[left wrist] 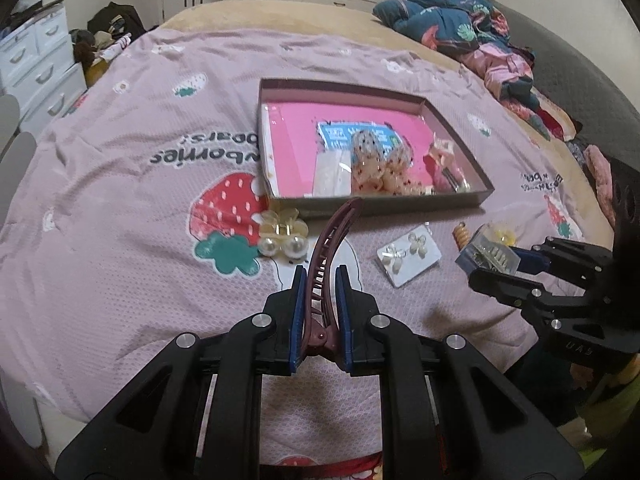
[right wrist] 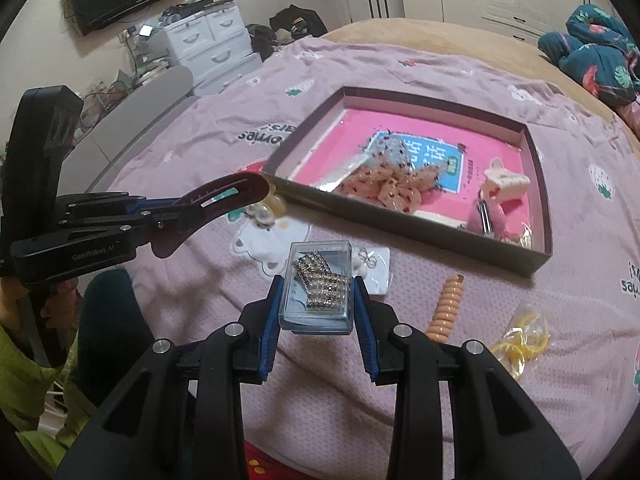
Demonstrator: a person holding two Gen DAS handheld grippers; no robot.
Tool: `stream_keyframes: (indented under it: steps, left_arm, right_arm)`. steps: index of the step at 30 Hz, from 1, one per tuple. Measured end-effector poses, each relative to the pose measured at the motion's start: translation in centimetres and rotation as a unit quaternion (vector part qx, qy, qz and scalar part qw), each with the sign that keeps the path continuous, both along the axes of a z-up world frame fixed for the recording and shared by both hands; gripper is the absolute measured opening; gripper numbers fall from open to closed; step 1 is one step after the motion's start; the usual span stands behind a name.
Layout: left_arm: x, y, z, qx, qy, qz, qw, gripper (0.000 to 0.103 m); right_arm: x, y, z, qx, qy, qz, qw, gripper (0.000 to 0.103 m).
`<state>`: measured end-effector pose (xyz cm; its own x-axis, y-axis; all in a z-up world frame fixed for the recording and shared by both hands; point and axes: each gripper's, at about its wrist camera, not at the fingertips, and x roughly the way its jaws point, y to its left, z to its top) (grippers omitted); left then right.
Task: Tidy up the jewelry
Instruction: 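Carry the maroon clip and silver clip card into the tray and open both grippers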
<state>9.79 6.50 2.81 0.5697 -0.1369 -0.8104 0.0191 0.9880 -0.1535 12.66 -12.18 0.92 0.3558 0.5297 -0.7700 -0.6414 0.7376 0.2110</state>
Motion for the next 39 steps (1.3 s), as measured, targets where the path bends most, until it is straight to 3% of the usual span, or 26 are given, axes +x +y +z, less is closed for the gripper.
stream_keyframes:
  steps: [14, 39]
  left_arm:
    - [1.1, 0.2, 3.3, 0.001, -0.043, 0.012, 0.9990, 0.008]
    - [7.0, -3.3, 7.1, 0.001, -0.092, -0.016, 0.9956, 0.008]
  right_arm:
    - [0.8, -0.7, 3.0, 0.021, -0.035, -0.006, 0.999, 0.032]
    - [5.9, -7.1, 7.3, 0.050, -0.091, -0.098, 0.990, 0.032]
